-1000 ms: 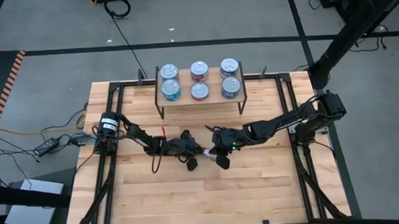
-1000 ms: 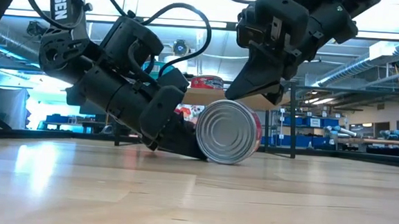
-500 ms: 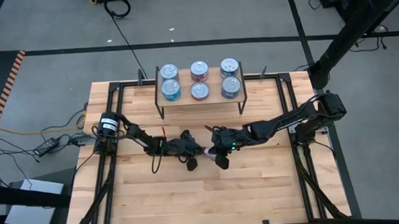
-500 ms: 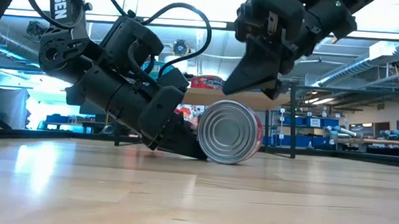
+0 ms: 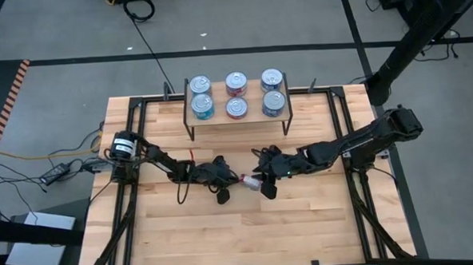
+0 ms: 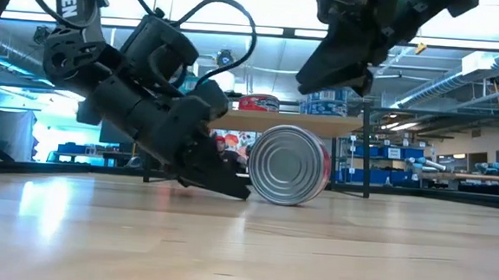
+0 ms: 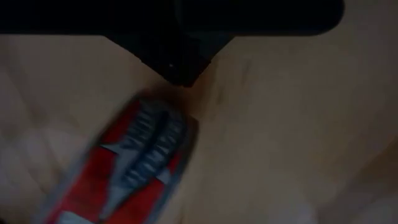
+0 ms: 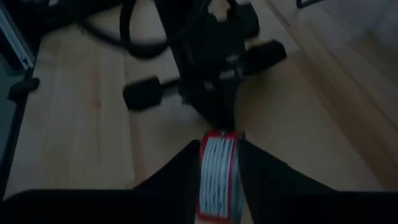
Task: Stack canned seafood by type on shelf
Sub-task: Stack the red tuna can on top of the other red tuna can on the shelf
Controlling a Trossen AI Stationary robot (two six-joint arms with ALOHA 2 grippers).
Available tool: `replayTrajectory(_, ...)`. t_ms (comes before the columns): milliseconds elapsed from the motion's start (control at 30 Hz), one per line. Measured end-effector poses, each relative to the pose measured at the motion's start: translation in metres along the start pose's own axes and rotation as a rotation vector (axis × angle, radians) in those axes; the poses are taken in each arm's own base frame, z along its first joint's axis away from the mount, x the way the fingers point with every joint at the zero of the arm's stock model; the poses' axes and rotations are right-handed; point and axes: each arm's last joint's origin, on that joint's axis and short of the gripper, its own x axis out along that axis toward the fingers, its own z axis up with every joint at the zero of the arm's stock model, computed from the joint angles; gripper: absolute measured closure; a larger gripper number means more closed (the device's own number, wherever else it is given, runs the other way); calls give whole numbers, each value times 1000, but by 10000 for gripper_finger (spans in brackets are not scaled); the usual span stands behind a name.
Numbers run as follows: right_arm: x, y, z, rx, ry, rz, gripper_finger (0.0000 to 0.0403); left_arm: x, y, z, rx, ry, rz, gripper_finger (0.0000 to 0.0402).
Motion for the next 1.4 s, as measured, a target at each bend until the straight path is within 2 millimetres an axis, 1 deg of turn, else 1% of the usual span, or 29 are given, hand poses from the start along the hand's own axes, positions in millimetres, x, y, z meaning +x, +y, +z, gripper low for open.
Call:
replayTrajectory(200, -5, 14, -13, 28, 7, -66, 222, -20, 2, -10, 23, 37, -92, 395)
replayTrajectory(300, -6, 15, -15, 84, -12, -96, 195, -35, 4, -16, 27, 40, -155, 395)
replayTrajectory(367, -7, 15, -14, 107, 2, -110, 182, -45, 5, -18, 23, 6, -192, 395)
replayTrajectory(500, -15, 18, 2, 114, 36, -144, 171, -65, 6, -15, -33, -72, -233, 395)
replayTrajectory(600, -24, 23, 18, 65, 47, -150, 169, -72, 3, -6, -72, -121, -232, 395)
replayTrajectory(700, -31, 28, 31, 28, 54, -130, 167, -74, -3, 3, -99, -148, -229, 395)
replayTrajectory(833, -38, 33, 36, -11, 73, -121, 162, -72, -14, 16, -94, -131, -202, 395)
replayTrajectory(933, -38, 34, 35, 37, 86, -107, 155, -71, -22, 20, -62, -117, -199, 395)
replayTrajectory(1033, -32, 36, 33, 58, 101, -111, 148, -75, -30, 24, -29, -140, -228, 395)
replayTrajectory(1167, -14, 41, 24, 63, 190, -126, 138, -80, -34, 26, -20, -142, -261, 395)
replayTrajectory(1300, -1, 49, 24, 29, 289, -178, 123, -81, -37, 25, -16, -136, -269, 395)
replayTrajectory(1400, 9, 54, 27, 7, 326, -201, 108, -82, -39, 24, -13, -133, -265, 395)
